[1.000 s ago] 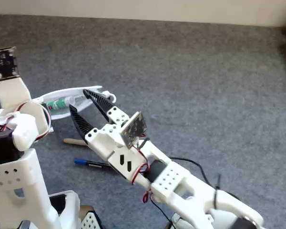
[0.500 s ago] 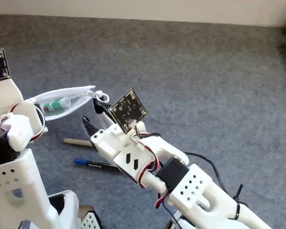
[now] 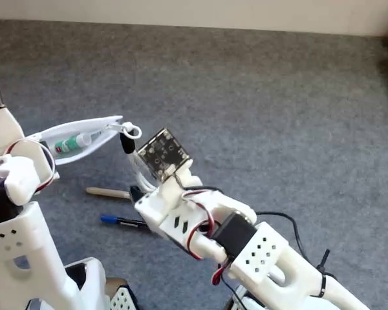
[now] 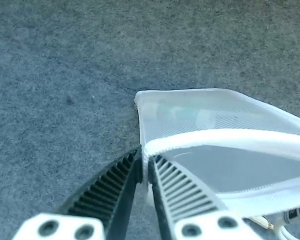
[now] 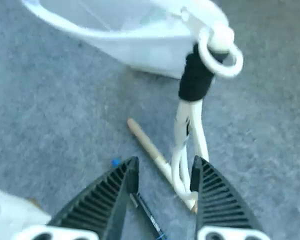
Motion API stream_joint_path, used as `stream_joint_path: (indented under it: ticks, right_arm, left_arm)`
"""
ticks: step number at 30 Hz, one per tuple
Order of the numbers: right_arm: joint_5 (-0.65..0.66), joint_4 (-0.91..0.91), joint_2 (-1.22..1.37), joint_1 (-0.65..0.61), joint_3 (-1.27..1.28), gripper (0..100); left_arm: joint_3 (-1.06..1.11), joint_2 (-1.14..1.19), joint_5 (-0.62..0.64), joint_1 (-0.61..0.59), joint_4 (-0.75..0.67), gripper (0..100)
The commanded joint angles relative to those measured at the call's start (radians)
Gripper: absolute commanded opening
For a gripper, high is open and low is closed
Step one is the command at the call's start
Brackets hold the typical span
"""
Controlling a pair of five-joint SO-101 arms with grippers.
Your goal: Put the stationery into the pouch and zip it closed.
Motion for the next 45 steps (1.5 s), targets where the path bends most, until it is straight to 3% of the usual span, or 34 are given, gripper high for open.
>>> stream_joint_path:
  ticks: [1,10,15,45]
  right_arm:
    - [0.003,0.025,0.004,-0.07,0.015,15.9]
    - [0.058,0.019,0.019,-0.116,0.13,15.9]
    - [0.058,0.019,0.205,-0.116,0.127,15.9]
    - [0.068,0.004,0.858,-0.111,-0.185,12.7]
  left_arm:
    - [-0.028,-0.019,0.015,-0.038,-0.038,1]
    - [-0.027,-0.019,0.015,-0.038,-0.038,1]
    - [-0.027,-0.019,0.015,-0.038,-0.038,1]
    - [-0.019,-0.019,0.012,-0.039,-0.031,1]
